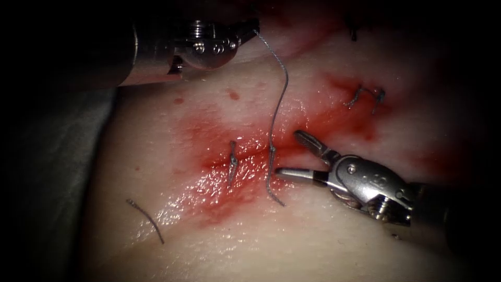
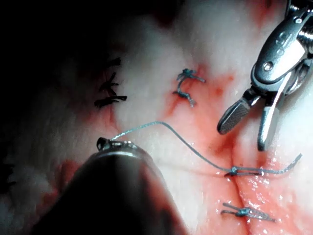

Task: Wound Closure

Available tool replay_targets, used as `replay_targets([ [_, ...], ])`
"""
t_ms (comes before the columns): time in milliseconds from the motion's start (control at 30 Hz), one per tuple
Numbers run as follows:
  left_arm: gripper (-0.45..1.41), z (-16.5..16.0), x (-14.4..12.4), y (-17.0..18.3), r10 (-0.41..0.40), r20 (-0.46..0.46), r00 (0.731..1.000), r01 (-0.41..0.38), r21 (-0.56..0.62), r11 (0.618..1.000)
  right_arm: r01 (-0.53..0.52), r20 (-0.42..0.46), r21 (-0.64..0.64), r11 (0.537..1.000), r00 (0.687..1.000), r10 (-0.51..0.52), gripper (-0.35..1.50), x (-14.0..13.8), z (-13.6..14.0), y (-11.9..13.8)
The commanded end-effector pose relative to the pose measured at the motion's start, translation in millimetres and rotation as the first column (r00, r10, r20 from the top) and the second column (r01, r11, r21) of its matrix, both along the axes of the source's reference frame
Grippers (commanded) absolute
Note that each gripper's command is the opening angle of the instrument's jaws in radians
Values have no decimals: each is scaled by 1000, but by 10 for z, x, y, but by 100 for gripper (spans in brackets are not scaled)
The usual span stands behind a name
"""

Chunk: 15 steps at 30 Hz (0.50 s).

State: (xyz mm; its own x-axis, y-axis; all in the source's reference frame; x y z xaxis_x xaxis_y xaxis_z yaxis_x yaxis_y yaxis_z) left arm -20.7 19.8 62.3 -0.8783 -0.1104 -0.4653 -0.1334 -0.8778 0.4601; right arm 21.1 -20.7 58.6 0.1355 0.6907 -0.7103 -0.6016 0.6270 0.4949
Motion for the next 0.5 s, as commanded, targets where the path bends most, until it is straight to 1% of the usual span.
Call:
replay_targets([
  [33,-45,4,-5,2,2,0,1000,-2,-6,1000,4,-12,4,1000,1000,-4,128,15,15,5],
  [233,-45,-2,-2,-2,4,5,1000,-4,-8,1000,5,-23,2,1000,1000,-5,128,32,30,12],
  [500,-45,-7,-3,-3,3,10,1000,-3,-6,1000,0,-20,5,1000,1000,0,128,45,41,21],
])
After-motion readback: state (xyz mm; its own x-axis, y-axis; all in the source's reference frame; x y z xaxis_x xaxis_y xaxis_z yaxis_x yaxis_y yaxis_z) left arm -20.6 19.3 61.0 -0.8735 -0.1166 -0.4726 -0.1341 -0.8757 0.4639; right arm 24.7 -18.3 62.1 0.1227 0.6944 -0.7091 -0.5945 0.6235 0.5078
